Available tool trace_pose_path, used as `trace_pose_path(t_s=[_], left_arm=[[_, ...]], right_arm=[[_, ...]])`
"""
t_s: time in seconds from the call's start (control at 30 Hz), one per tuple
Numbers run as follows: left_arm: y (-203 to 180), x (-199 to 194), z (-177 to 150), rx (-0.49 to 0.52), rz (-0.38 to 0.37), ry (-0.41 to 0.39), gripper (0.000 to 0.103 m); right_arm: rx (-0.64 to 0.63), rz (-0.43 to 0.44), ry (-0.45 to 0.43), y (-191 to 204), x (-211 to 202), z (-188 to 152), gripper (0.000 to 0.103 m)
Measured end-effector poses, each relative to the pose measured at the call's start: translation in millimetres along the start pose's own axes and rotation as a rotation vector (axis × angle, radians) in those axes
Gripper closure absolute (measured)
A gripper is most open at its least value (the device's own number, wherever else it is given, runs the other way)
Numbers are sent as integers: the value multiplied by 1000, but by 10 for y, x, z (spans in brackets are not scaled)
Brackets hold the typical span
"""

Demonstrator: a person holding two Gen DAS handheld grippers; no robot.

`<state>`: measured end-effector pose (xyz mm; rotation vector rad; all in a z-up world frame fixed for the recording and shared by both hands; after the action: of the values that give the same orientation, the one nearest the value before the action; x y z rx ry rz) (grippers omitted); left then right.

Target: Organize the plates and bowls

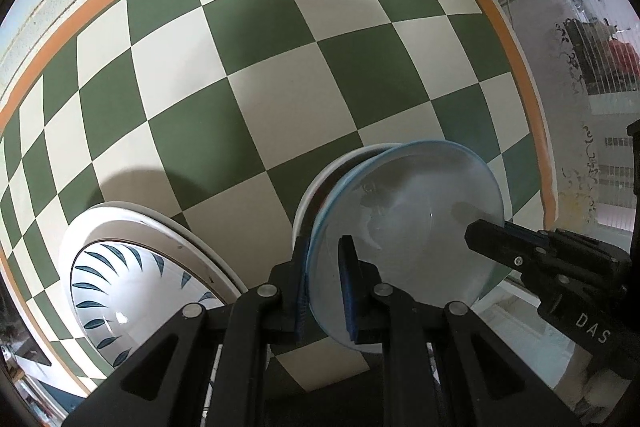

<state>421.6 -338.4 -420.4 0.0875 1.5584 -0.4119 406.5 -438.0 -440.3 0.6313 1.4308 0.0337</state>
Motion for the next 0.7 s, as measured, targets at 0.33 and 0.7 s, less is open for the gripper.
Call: trace_pose_path(t_s=[0.33,0.7], left_arm=[[86,-47,-26,-4,-4,17,91],[213,-478,291,-46,-65,-61,90]], right_arm=[[6,10,27,-27,-2,-9,90],[50,106,-40,100,-309,362,90]])
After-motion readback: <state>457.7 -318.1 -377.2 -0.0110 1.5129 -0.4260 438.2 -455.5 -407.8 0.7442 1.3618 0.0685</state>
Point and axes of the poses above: each gripper's, at about its wrist camera, not at the fingertips, and x roughly the way its jaws point, y to its left, z to its top, the point moved 9 cm from there along x, roughly the way its jaws point, and after that the axes turned 7 degrees about -y, right-handed, at the moved point
